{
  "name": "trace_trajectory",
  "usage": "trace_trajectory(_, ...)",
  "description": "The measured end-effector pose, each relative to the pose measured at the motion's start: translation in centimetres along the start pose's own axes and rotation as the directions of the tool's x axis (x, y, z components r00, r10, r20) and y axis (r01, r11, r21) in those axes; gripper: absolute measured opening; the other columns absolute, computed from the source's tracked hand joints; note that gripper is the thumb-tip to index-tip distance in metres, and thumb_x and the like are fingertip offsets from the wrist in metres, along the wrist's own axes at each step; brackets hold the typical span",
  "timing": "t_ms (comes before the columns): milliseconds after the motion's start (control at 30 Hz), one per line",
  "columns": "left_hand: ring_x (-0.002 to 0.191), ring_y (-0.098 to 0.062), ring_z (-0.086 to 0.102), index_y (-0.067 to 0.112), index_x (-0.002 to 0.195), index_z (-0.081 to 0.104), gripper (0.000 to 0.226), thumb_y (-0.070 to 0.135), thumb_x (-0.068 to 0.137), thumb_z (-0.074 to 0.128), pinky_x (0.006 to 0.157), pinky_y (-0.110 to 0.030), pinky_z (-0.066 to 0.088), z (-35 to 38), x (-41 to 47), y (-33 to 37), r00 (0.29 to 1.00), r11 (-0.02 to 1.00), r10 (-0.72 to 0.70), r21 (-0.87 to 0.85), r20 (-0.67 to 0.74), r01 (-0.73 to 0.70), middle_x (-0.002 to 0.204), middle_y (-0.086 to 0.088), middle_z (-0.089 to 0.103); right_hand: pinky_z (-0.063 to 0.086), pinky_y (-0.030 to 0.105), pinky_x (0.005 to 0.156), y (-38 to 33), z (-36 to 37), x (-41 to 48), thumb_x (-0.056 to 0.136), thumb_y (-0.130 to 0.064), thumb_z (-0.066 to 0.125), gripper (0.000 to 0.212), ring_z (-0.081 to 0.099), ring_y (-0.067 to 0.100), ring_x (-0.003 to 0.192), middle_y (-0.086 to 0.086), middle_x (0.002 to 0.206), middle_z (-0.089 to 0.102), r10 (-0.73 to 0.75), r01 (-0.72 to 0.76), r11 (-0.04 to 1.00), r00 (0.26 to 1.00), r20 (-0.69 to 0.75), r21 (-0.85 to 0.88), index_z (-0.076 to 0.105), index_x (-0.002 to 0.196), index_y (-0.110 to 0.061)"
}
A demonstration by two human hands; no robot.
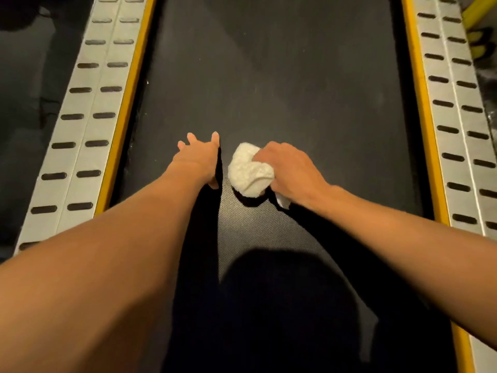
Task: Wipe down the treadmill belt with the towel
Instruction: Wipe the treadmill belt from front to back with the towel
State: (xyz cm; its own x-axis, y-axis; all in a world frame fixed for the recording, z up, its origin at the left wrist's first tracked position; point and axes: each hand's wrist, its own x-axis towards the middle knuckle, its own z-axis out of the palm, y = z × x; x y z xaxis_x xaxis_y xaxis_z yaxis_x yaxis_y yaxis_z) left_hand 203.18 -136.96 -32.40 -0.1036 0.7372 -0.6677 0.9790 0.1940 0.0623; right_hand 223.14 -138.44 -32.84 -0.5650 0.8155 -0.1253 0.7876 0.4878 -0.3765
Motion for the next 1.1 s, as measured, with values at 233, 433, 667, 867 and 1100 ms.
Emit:
trace_trajectory(233,0.142,-0.047,0.014,0.028,0.153,0.014,0.114,0.022,0.067,0.088,0.107,-0.060,0.035,0.8,-0.5,-1.1,0.997,0.998,0.024,-0.062,-0.074,-0.028,0.154,-0.024,0.010,0.050,0.043,0.066,7.8,-3.5,1.8,0.078,-0.007,0.055,0.028,0.056,0.040,0.086,0.014,0.096,0.054,0.311,-0.334,0.924,0.940,-0.142,-0.187,0.061,0.104,-0.017)
trace_trajectory(433,0.142,-0.042,0.017,0.026,0.148,0.032,0.082,0.030,0.079,0.077,0.111,-0.064,0.023,2.7,-1.7,-0.5,0.975,0.987,0.105,-0.102,-0.197,-0.127,0.150,-0.018,0.023,0.051,0.043,0.070,2.5,-1.4,-3.1,0.082,-0.013,0.059,0.028,0.053,0.024,0.091,-0.002,0.100,0.053,-0.039,0.053,0.992,0.992,0.120,-0.114,0.060,0.105,-0.030)
trace_trajectory(667,0.139,-0.033,0.028,0.023,0.145,0.037,0.068,0.049,0.087,0.062,0.115,-0.055,0.023,3.1,-2.5,3.0,0.888,0.928,0.371,0.095,-0.272,-0.359,0.148,-0.008,0.031,0.050,0.041,0.070,7.1,-3.4,-1.2,0.077,-0.005,0.057,0.034,0.056,0.037,0.092,0.012,0.105,0.055,0.306,-0.322,0.925,0.946,-0.110,-0.201,0.060,0.108,-0.019)
trace_trajectory(867,0.145,-0.035,0.018,0.026,0.149,0.028,0.070,0.057,0.091,0.050,0.117,-0.055,0.018,3.6,-2.9,3.8,0.908,0.917,0.387,0.169,-0.158,-0.361,0.157,-0.012,0.017,0.047,0.037,0.073,5.2,-1.0,-5.3,0.073,-0.001,0.065,0.052,0.053,0.024,0.092,0.000,0.107,0.057,-0.007,0.007,0.998,1.000,0.004,-0.066,0.059,0.117,-0.029)
trace_trajectory(1100,0.148,-0.037,0.009,0.022,0.153,0.017,0.078,0.063,0.092,0.041,0.117,-0.054,0.019,3.5,-3.2,5.1,0.914,0.906,0.382,0.251,-0.134,-0.342,0.161,-0.014,0.007,0.049,0.041,0.074,12.2,-3.7,-5.6,0.078,-0.004,0.062,0.042,0.056,0.036,0.093,0.012,0.106,0.058,0.333,-0.356,0.921,0.930,-0.155,-0.156,0.063,0.117,-0.020)
